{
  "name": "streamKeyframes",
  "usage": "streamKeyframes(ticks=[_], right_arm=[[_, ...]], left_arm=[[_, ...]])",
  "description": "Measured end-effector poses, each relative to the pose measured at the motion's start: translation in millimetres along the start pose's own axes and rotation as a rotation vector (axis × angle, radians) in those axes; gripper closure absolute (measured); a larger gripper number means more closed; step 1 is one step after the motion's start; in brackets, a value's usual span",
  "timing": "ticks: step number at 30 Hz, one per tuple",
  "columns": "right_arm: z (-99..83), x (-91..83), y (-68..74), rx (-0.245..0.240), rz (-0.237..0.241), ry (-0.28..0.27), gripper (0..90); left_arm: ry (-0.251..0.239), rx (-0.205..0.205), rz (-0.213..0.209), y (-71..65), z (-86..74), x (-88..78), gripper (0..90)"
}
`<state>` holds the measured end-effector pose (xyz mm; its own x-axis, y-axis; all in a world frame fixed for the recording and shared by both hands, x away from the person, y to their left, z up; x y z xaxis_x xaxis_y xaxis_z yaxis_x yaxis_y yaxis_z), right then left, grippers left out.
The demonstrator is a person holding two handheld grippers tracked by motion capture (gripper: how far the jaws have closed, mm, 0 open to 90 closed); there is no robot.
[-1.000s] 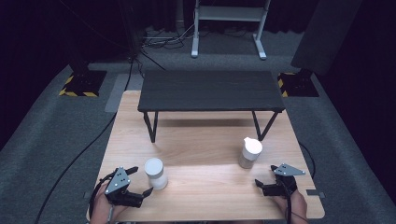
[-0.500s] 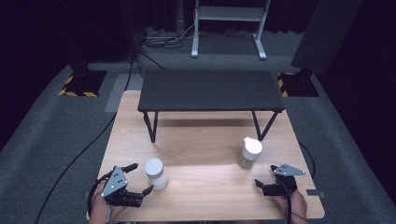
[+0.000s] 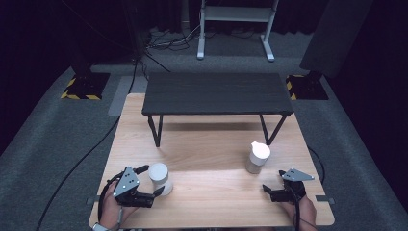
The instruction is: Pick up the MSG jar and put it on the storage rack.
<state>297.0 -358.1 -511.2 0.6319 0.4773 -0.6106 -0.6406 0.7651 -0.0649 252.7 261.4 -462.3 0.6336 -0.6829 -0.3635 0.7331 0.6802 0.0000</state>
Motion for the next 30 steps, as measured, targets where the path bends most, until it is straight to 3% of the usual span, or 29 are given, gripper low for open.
streamKeyframes(ticks=[8, 12, 16, 25, 30], right_arm=[[-1.0, -0.9, 0.3, -0.004, 0.005, -0.002, 3.8], [-0.9, -0.8, 0.4, -0.003, 0.006, -0.002, 3.8], [-0.7, -0.7, 0.4, -0.002, 0.006, -0.001, 3.8], [-0.7, -0.7, 0.5, -0.001, 0.005, -0.002, 3.8], [-0.7, -0.7, 0.4, -0.002, 0.006, -0.001, 3.8]], left_arm=[[-0.002, -0.003, 0.010, -1.6, 4.1, 8.1, 11.0], [-0.007, -0.019, 0.034, -3.2, 3.1, 5.5, 24.1], [-0.018, -0.041, 0.017, -1.0, 2.6, 6.5, 33.1], [-0.012, -0.072, 0.057, -9.3, 6.7, 10.8, 33.9], [0.003, -0.076, 0.032, -15.0, 13.6, 17.1, 33.9]])
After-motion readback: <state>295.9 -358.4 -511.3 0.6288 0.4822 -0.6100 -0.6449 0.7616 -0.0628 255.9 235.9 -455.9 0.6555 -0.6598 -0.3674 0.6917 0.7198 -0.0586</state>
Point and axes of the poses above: each handheld gripper's, and its own axes: x roughly forward along the jaws, z roughly out of its top, y roughly to its left, the point moved 7 cm from there along x, roughly forward along the jaws, and after that the axes turned 3 degrees about -x, right-handed, at the moved point
